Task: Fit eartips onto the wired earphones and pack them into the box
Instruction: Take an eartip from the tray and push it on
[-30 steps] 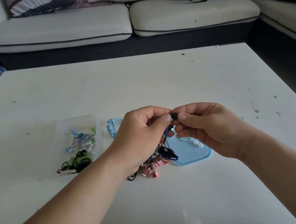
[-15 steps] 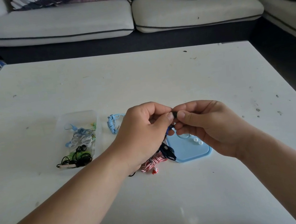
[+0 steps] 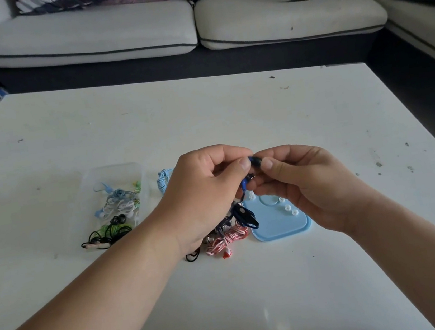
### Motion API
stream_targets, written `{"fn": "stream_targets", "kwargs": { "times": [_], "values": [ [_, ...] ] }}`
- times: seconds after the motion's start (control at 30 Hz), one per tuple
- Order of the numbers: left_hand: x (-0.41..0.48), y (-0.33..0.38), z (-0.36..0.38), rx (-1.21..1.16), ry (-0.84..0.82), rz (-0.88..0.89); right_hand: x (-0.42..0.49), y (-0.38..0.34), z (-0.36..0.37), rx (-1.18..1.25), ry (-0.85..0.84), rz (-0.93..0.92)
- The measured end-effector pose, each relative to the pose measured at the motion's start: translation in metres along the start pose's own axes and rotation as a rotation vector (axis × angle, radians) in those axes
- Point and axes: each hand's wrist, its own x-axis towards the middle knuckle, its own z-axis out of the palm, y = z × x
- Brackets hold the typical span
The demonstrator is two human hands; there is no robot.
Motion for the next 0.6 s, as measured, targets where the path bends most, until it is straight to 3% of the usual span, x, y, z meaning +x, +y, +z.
{"fn": "stream_targets", "kwargs": {
  "times": [0.6],
  "values": [
    [-0.0008,0.0015,-0.0002,0.053,0.000,-0.005,-0.0016,-0.0019,0.0007,0.002,-0.016,0.049]
  ]
}}
